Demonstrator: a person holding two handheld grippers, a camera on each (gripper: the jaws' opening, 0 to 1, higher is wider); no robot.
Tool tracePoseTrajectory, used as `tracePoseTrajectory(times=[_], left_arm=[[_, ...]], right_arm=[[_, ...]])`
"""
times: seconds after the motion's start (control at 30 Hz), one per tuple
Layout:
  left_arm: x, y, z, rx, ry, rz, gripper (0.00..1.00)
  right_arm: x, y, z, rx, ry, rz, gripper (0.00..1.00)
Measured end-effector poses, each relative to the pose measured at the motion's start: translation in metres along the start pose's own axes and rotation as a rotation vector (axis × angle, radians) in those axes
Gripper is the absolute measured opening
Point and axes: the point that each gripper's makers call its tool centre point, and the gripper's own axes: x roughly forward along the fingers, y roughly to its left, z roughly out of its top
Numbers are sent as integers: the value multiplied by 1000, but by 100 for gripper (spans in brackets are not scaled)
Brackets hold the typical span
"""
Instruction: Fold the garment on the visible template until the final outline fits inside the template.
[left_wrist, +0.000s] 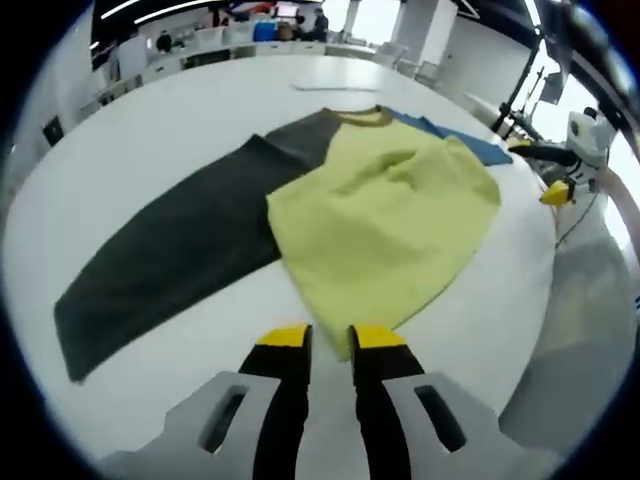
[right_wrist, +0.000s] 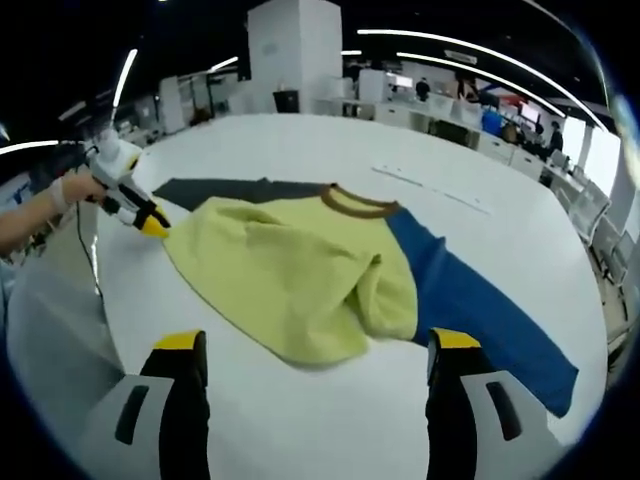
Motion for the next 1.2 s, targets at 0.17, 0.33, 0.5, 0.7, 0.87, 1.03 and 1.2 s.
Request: tracePoseTrajectory(times=[0.17,0.33,0.5,0.7,0.87,1.03,1.2], left_arm=[[0,-3,-1,22,9,-1,6],[-1,-1,-1,38,20,0,5],[-1,-1,-1,52,27,9,4],[0,-3,-1,59,35,10,2],[1,-4,-1,63,42,12,2],[2,-5,0,64,39,3,1],[1,-4,-1,54,30,-1,0]], right_arm=[[4,-3,-5,21,12,0,77],[7,-6,-8,24,21,4,62],[15,-12,-12,47,35,3,47],[26,-19,-20,58,74,1,29],[33,-22,-24,54,94,-11,27],[41,-25,-26,101,97,-7,24],[49,-32,-32,127,111,-25,22]])
